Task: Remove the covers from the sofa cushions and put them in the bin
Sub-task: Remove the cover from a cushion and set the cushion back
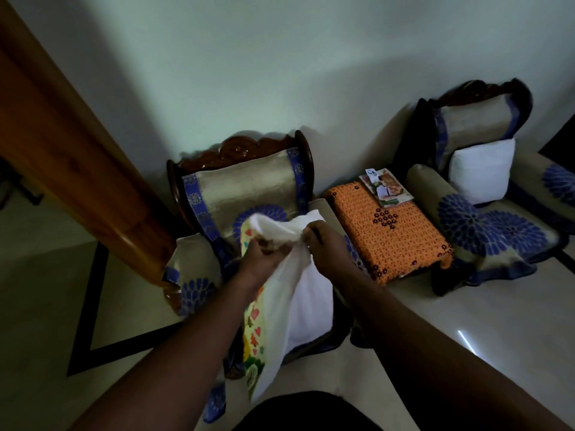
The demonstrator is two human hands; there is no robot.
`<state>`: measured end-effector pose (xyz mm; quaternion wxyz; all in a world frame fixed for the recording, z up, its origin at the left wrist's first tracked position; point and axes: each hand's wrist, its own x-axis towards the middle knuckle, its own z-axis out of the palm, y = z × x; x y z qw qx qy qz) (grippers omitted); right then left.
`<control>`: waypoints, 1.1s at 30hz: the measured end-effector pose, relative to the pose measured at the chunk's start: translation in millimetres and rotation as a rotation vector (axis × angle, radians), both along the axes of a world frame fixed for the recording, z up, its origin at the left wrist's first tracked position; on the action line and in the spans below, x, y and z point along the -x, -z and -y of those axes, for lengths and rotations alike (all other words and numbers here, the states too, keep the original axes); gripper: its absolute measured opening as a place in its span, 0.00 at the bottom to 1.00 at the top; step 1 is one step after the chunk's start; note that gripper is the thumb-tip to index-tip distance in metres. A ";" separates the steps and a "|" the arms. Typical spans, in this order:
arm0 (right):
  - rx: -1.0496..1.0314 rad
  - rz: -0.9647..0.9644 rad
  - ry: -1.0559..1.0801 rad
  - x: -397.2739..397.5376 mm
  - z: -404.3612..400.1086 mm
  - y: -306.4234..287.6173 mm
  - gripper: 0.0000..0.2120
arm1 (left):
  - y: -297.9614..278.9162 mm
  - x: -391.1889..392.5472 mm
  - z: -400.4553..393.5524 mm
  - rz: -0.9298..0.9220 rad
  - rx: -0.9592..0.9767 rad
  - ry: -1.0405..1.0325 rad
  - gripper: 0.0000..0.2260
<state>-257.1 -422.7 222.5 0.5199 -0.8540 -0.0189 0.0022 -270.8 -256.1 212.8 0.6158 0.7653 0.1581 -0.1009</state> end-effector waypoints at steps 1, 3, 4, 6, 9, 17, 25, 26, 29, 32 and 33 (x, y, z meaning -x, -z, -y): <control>0.033 0.019 -0.034 0.5 -1.8 0.9 0.08 | 6.4 3.7 2.8 -0.020 0.012 0.029 0.28; 0.109 0.053 -0.062 3.7 -2.9 7.1 0.07 | 15.1 8.3 10.6 0.015 -0.060 0.016 0.24; 0.130 0.056 -0.055 4.3 -1.6 9.7 0.07 | 13.8 11.5 15.5 0.061 -0.131 -0.034 0.26; 0.154 0.057 -0.033 4.4 4.5 12.8 0.07 | 15.0 15.5 21.6 0.281 -0.413 -0.080 0.31; 0.180 0.082 -0.043 6.6 8.4 12.2 0.07 | 26.4 17.3 24.1 0.589 -0.830 0.233 0.22; 0.194 0.032 0.165 11.2 45.5 23.2 0.09 | -3.3 -4.5 9.0 0.854 -0.930 0.232 0.06; -0.160 -0.073 0.328 7.1 63.0 35.8 0.07 | -24.6 -6.1 -4.7 0.800 -1.100 -0.047 0.08; -0.160 -0.037 0.333 6.6 57.8 32.4 0.07 | -22.3 -6.9 -5.3 0.768 -1.159 -0.061 0.11; -0.105 0.037 0.296 5.0 44.8 18.0 0.07 | -11.8 -4.4 -0.4 0.720 -1.188 0.107 0.28; 0.025 0.113 0.167 7.7 25.2 11.7 0.08 | 2.6 -2.5 25.4 0.710 -1.231 0.378 0.25; 0.066 0.142 0.136 9.1 20.1 12.9 0.07 | 5.5 -5.2 32.1 0.696 -1.205 0.386 0.19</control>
